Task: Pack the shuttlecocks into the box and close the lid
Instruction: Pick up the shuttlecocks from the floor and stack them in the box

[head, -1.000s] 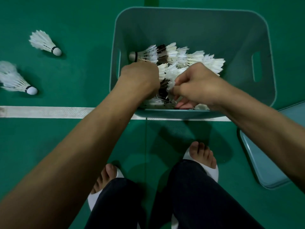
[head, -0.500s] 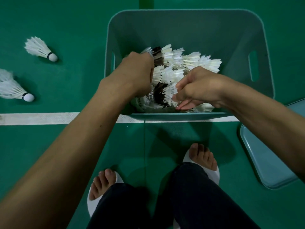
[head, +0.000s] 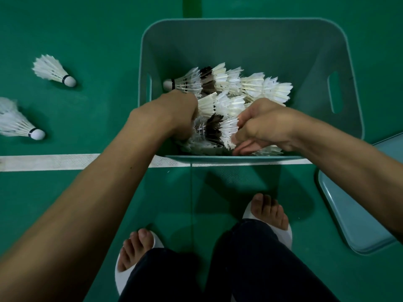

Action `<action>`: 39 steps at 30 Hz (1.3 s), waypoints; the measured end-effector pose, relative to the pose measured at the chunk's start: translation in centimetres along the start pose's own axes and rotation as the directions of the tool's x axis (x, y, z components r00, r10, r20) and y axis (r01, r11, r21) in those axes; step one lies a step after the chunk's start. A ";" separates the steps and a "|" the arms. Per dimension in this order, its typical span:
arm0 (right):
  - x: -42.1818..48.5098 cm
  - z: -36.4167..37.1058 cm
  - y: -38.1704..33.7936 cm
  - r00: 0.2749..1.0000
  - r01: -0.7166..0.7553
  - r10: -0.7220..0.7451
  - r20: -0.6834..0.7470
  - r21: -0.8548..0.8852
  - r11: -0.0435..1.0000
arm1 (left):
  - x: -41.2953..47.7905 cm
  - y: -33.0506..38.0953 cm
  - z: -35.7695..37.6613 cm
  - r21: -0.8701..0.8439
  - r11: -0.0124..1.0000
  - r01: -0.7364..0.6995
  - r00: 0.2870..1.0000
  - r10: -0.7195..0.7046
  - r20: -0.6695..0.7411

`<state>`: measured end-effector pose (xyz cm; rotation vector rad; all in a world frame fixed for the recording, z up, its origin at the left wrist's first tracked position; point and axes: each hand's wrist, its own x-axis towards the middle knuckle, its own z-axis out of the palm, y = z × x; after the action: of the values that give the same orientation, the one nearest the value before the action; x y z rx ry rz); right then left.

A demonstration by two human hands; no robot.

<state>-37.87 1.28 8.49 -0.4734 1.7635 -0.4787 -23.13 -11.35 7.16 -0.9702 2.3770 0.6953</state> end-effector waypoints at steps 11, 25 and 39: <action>0.6 -1.0 -0.1 0.980 0.153 -0.197 -0.028 -0.526 0.836 | -0.9 0.7 -0.1 -0.036 0.999 -0.036 0.999 0.036 0.000; 0.4 -2.6 1.1 0.940 0.312 -0.320 0.117 -0.672 0.672 | -0.5 0.9 0.8 0.023 1.000 -0.011 0.993 0.013 -0.120; -1.4 -3.8 -0.1 0.925 0.116 -0.345 -0.161 -0.744 0.658 | -1.7 0.8 0.8 0.148 0.988 0.037 0.996 -0.024 -0.083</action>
<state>-41.23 2.30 10.54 -1.2681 2.1647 0.0213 -22.45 -9.54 7.76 -0.9849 2.4388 0.4665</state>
